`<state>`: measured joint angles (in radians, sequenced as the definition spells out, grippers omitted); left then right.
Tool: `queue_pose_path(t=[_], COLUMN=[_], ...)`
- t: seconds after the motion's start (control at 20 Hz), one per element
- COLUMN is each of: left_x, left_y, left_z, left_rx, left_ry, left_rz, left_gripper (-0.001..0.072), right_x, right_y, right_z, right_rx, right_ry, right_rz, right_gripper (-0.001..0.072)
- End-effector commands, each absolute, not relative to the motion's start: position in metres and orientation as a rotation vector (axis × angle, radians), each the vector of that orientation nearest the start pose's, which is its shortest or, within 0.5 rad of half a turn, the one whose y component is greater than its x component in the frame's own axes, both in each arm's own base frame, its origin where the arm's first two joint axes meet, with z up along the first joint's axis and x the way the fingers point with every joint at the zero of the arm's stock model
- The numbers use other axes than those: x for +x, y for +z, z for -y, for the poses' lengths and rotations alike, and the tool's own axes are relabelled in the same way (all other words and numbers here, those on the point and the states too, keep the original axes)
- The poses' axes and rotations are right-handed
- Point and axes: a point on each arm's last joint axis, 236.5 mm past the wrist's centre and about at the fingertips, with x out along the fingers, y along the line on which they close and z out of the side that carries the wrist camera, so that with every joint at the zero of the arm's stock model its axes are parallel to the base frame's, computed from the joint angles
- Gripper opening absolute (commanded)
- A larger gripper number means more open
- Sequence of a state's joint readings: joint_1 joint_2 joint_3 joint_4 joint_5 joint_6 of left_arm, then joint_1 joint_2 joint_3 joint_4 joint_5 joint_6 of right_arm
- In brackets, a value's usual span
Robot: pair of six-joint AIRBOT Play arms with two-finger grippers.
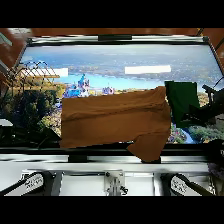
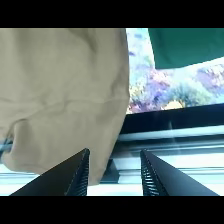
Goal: Fold the shirts.
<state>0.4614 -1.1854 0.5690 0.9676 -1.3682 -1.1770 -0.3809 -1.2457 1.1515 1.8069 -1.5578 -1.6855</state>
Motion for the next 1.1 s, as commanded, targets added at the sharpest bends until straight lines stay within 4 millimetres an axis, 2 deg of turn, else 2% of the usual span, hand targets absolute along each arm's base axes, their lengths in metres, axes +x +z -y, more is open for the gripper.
queue_pose_path(t=[0.0, 0.35, 0.5, 0.55, 0.6, 0.65, 0.7, 0.75, 0.85, 0.9, 1.05], left_x=[0.203, 0.220, 0.219, 0.218, 0.218, 0.218, 0.217, 0.216, 0.214, 0.214, 0.210], left_y=[-0.095, -0.104, -0.109, -0.111, -0.113, -0.112, -0.111, -0.111, -0.109, -0.109, -0.107], left_z=[0.046, 0.054, 0.072, 0.077, 0.079, 0.080, 0.081, 0.081, 0.083, 0.083, 0.085], left_rx=[-0.803, -0.842, -0.811, -0.810, -0.809, -0.805, -0.803, -0.805, -0.802, -0.803, -0.809], left_ry=[-0.261, -0.227, -0.270, -0.278, -0.282, -0.287, -0.294, -0.297, -0.313, -0.315, -0.327], left_rz=[-1.604, -1.519, -1.552, -1.565, -1.572, -1.575, -1.577, -1.580, -1.586, -1.589, -1.602], left_gripper=[0.0609, 0.0594, 0.0593, 0.0574, 0.0380, 0.0114, 0.0036, 0.0036, 0.0036, 0.0036, 0.0036], right_x=[0.289, 0.293, 0.293, 0.293, 0.291, 0.283, 0.270, 0.256, 0.236, 0.232, 0.225], right_y=[0.013, 0.012, 0.012, 0.012, 0.010, 0.005, -0.006, -0.019, -0.041, -0.051, -0.082], right_z=[0.057, 0.059, 0.059, 0.059, 0.058, 0.055, 0.051, 0.045, 0.006, -0.004, -0.009], right_rx=[0.420, 0.423, 0.434, 0.426, 0.413, 0.412, 0.406, 0.413, 0.518, 0.560, 0.601], right_ry=[-0.034, -0.045, -0.056, -0.047, -0.030, -0.015, 0.010, 0.033, 0.183, 0.205, 0.150], right_rz=[-1.550, -1.534, -1.533, -1.534, -1.542, -1.573, -1.621, -1.669, -1.711, -1.706, -1.689], right_gripper=[0.0447, 0.0447, 0.0456, 0.0541, 0.0641, 0.0642, 0.0641, 0.0640, 0.0639, 0.0639, 0.0638])
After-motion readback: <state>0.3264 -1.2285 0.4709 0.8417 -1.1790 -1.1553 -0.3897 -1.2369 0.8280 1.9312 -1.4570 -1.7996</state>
